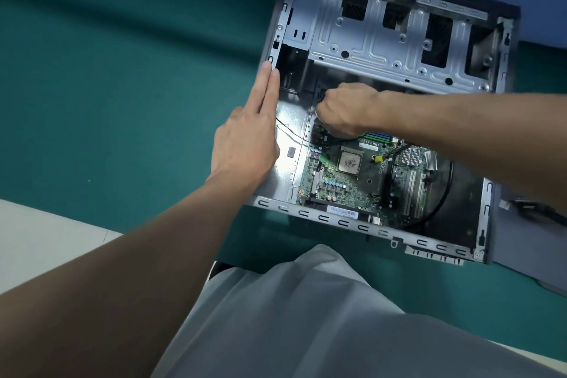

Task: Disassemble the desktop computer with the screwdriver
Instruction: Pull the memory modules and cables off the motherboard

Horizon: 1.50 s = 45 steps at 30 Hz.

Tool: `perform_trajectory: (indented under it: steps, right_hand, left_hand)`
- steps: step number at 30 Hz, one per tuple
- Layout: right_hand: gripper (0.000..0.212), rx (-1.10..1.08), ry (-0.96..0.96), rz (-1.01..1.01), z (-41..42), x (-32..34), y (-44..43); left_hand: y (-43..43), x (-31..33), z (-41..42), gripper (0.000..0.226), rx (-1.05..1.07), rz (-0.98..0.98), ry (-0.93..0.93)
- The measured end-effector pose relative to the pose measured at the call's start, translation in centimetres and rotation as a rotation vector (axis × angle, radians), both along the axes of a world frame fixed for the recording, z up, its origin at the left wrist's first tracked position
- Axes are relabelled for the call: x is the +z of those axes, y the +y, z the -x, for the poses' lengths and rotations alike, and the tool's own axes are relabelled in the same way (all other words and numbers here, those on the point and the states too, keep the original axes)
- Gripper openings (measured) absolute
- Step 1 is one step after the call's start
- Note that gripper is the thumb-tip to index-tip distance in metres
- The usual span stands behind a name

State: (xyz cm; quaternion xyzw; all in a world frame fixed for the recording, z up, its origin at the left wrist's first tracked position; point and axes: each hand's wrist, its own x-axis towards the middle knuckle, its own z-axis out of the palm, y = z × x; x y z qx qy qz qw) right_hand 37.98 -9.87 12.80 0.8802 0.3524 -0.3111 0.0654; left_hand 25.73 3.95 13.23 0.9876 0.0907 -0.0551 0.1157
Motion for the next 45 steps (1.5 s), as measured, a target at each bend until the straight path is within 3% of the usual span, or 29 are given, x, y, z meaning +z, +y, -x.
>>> perform_trajectory:
  steps: [1,5,10,16,19,22,30,32,35,37,45]
  right_hand:
    - [0.036,-0.124,0.021,-0.051,-0.2,-0.3,0.2]
    - [0.024,-0.226,-0.025,-0.042,-0.6,-1.3,0.7]
    - [0.026,-0.368,-0.045,-0.125,-0.1,-1.4,0.9]
    - [0.017,-0.323,-0.059,-0.137,0.3,-2.2,0.2]
    - [0.039,-0.306,-0.109,-0.096,0.2,-2.2,0.0]
    - [0.019,-0.248,-0.13,-0.093,0.0,-1.8,0.2]
    - [0.021,-0.343,0.035,-0.253,-0.4,-1.7,-0.3]
    - [0.011,-0.321,0.028,-0.232,-0.2,-1.9,-0.5]
    - [0.042,-0.276,-0.101,-0.168,0.5,-2.3,-0.9]
    - [0.048,-0.265,-0.15,-0.167,0.6,-2.3,-1.1]
    - [0.016,-0.217,-0.084,-0.184,0.6,-1.3,-0.1]
  left_hand:
    - [0.0,0.0,0.0,0.095,0.008,-0.004,0.006]
    - [0.0,0.1,0.1,0.096,0.007,-0.027,0.037]
    - [-0.1,0.0,0.2,0.096,0.013,-0.027,0.021]
    - [0.0,-0.2,0.2,0.096,0.021,-0.029,0.029]
    - [0.0,-0.3,0.2,0.096,0.016,-0.028,0.04]
    - [0.0,-0.1,0.1,0.095,0.018,-0.027,0.042]
    - [0.1,-0.2,0.2,0.09,0.008,-0.007,0.042]
    - [0.1,-0.1,0.2,0.089,0.009,-0.007,0.042]
    - [0.1,-0.1,0.2,0.086,0.008,-0.007,0.037]
    - [0.1,0.0,0.3,0.084,0.007,-0.005,0.035]
    - [0.0,-0.1,0.2,0.087,0.01,-0.009,0.034]
